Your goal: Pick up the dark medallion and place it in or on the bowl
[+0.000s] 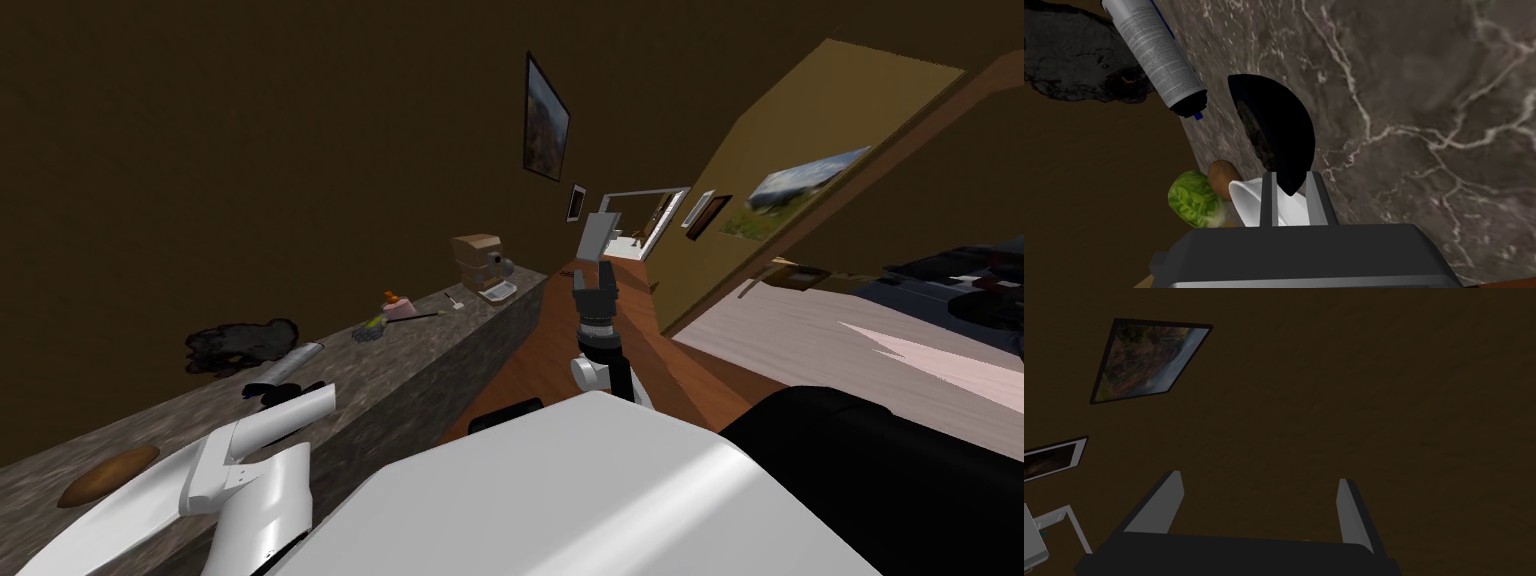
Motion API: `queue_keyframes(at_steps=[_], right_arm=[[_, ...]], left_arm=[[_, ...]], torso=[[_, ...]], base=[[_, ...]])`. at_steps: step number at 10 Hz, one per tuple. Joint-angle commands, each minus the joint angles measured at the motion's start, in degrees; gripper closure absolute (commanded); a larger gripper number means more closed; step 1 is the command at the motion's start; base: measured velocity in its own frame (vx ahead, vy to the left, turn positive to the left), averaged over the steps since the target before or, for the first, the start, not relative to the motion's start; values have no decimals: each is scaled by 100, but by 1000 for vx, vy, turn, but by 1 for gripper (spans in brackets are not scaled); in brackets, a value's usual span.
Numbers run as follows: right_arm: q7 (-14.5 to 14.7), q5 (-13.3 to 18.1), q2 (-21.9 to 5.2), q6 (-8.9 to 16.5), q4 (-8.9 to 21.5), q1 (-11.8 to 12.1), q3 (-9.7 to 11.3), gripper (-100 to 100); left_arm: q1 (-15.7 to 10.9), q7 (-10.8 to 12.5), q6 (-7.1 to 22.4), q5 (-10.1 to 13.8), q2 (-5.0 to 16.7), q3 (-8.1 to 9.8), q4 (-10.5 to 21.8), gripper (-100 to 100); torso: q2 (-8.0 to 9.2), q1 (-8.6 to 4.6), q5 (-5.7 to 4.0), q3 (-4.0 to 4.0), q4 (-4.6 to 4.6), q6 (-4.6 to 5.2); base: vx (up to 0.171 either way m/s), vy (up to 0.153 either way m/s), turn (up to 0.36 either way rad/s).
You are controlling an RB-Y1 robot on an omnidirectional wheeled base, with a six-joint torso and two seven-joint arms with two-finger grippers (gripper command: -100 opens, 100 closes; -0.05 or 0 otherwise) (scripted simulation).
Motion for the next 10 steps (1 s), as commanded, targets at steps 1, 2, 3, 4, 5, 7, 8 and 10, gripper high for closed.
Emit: queue_keyframes(at_steps=[1,2,3,4,5,7,8,10], right_arm=[[0,0,0,0,0,0,0,0],[0,0,0,0,0,0,0,0],[0,0,0,0,0,1,0,0],[0,0,0,0,0,0,0,0],[0,0,0,0,0,0,0,0],[0,0,0,0,0,0,0,0],[0,0,0,0,0,0,0,0],[0,0,0,0,0,0,0,0]], left_arm=[[0,0,0,0,0,0,0,100],[-2,-3,19,3,-1,0,-10,0],[-6,87,27,-31,-110,42,-223,100],[-9,117,36,-42,-146,57,-300,100],[-15,179,62,-65,-222,92,-473,100],[-23,244,97,-90,-303,131,-664,100],[-27,275,119,-103,-341,152,-763,100],[-35,333,174,-128,-412,196,-961,100]], torso=[[0,0,0,0,0,0],[-1,3,-2,0,1,-4],[-9,9,-1,-4,-1,-4],[0,2,-2,1,2,4],[12,-5,-4,8,5,2],[18,-4,-6,13,7,-3],[19,1,-5,13,7,-4],[15,7,-6,12,8,-5]], base=[[-38,-25,-17],[0,0,0],[-54,-16,-101],[-90,-25,-114],[-82,-26,-103],[-77,-11,-62],[-65,4,-57],[-57,7,-69]])
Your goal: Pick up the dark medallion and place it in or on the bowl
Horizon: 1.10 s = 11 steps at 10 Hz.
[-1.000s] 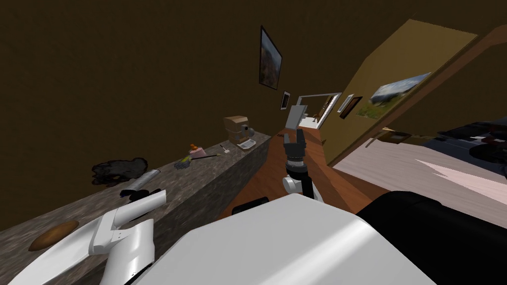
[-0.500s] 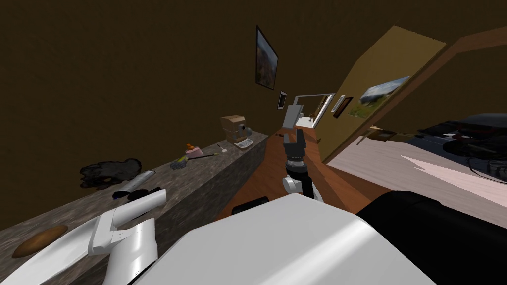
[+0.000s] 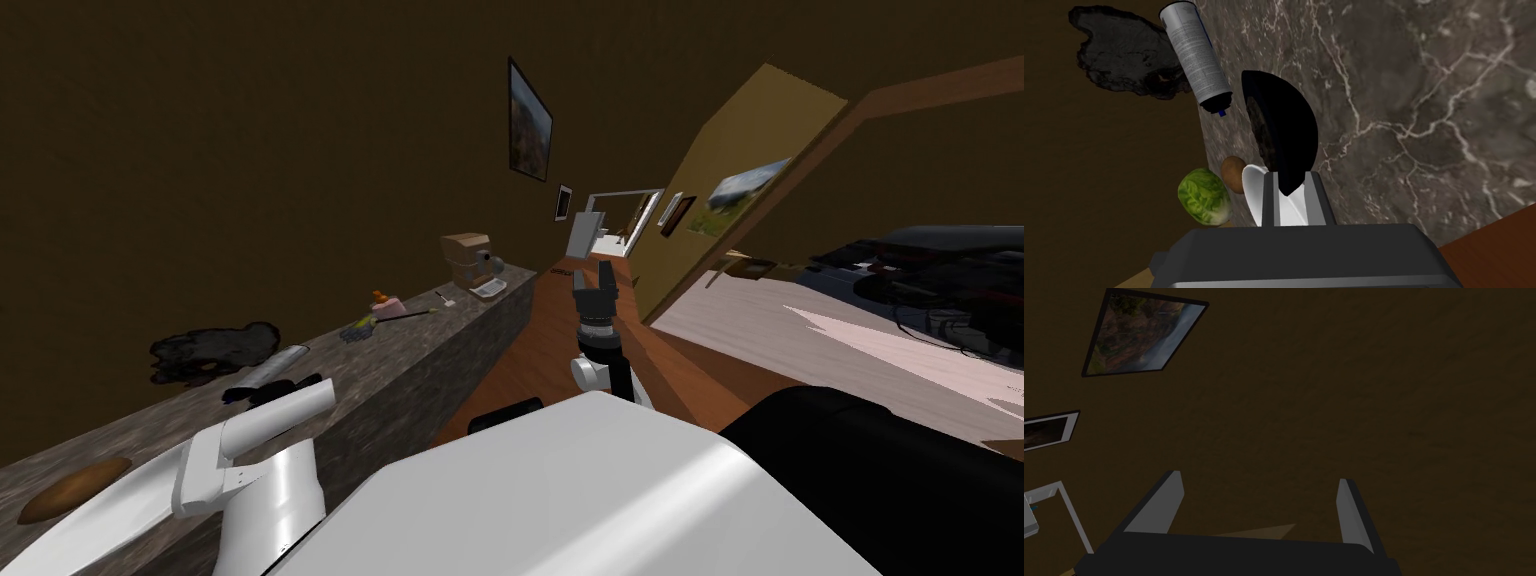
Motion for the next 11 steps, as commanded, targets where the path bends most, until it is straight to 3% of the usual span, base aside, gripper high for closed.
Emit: queue_keyframes(at_steps=[1,7,11], right_arm=[[0,0,0,0,0,0,0,0],[0,0,0,0,0,0,0,0],[0,0,-1,0,0,1,-1,0]], left_arm=[[3,49,52,-25,-66,33,-179,100],[-53,99,374,-65,-168,145,-775,100],[-165,-234,873,83,192,106,-782,100]], torso=[[0,0,0,0,0,0],[10,15,0,7,4,-7],[6,38,4,5,2,-12]], base=[[-56,12,-47],[-65,34,-35],[-54,85,31]])
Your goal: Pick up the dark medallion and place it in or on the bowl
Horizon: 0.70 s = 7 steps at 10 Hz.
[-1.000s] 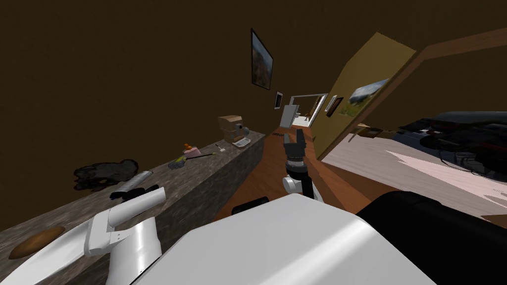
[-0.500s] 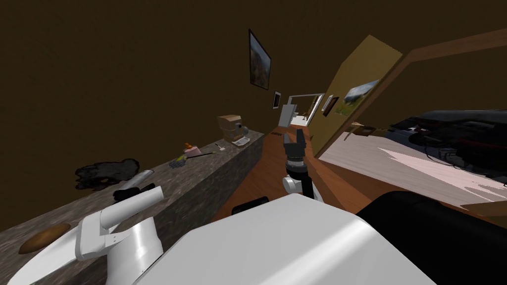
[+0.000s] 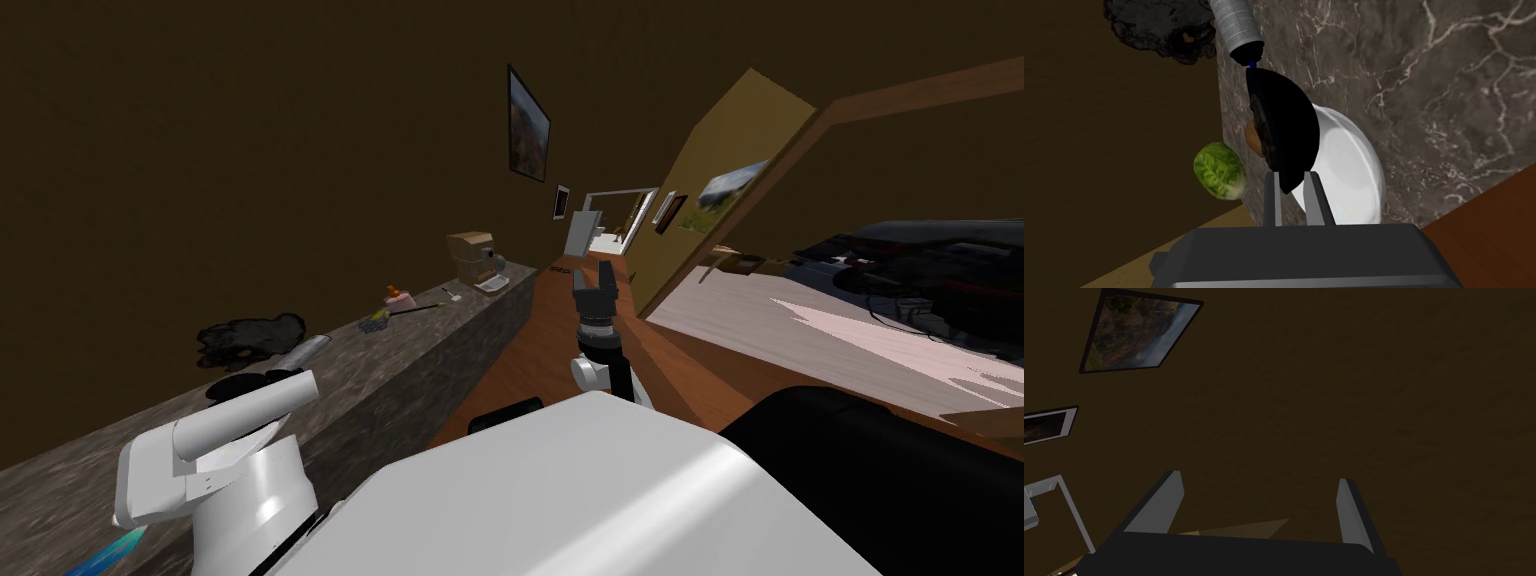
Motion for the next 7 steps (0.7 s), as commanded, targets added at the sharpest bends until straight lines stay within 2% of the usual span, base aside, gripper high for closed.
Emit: queue_keyframes(at_steps=[1,7], right_arm=[[0,0,0,0,0,0,0,0],[0,0,0,0,0,0,0,0]], left_arm=[[-33,-169,230,78,194,-14,63,100],[-107,-629,902,299,785,-39,274,100]], torso=[[0,0,0,0,0,0],[-4,-14,-5,-3,-1,2]], base=[[-44,93,63],[-34,68,45]])
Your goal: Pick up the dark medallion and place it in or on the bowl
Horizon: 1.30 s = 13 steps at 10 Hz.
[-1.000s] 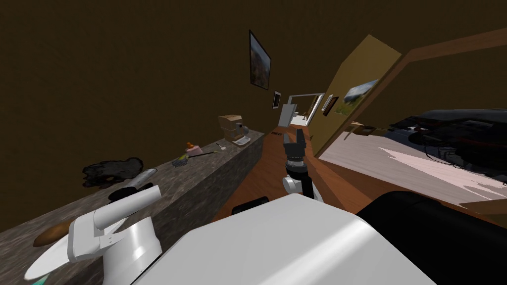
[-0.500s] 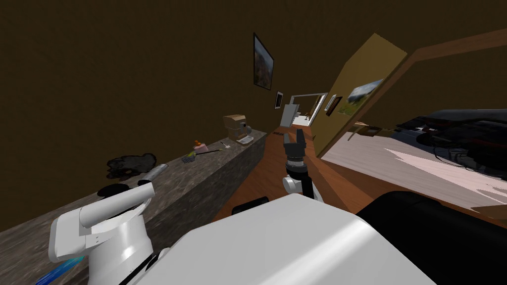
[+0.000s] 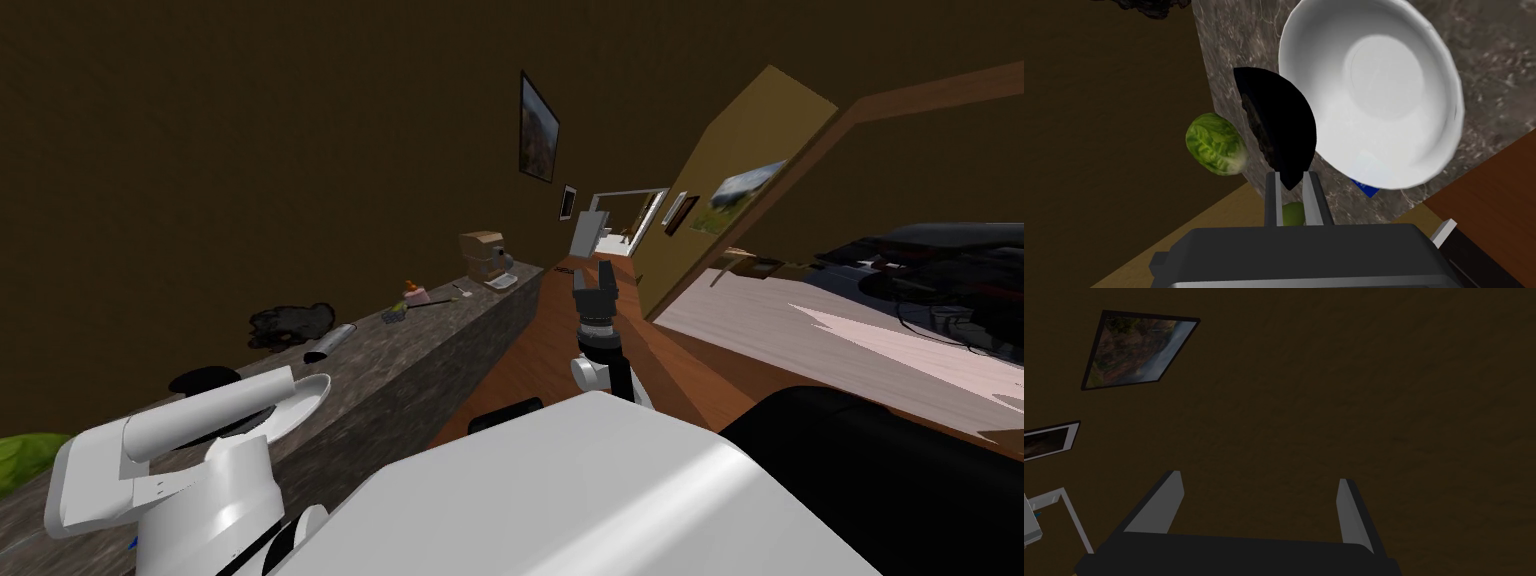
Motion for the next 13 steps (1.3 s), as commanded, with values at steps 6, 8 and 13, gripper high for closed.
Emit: queue_keyframes(at_steps=[6,8,13], right_arm=[[0,0,1,0,0,0,1,0],[0,0,1,0,0,0,1,0],[0,0,0,0,0,0,0,0]], left_arm=[[1,-13,19,0,13,3,7,-100],[-27,-69,257,10,65,31,-161,-100],[-96,-210,854,35,197,101,-580,-100]], torso=[[-15,-32,-6,-9,-4,7],[-16,-32,-6,-9,-4,7],[-16,-24,-4,-9,-4,7]], base=[[-2,6,2],[0,6,-31],[1,24,-46]])
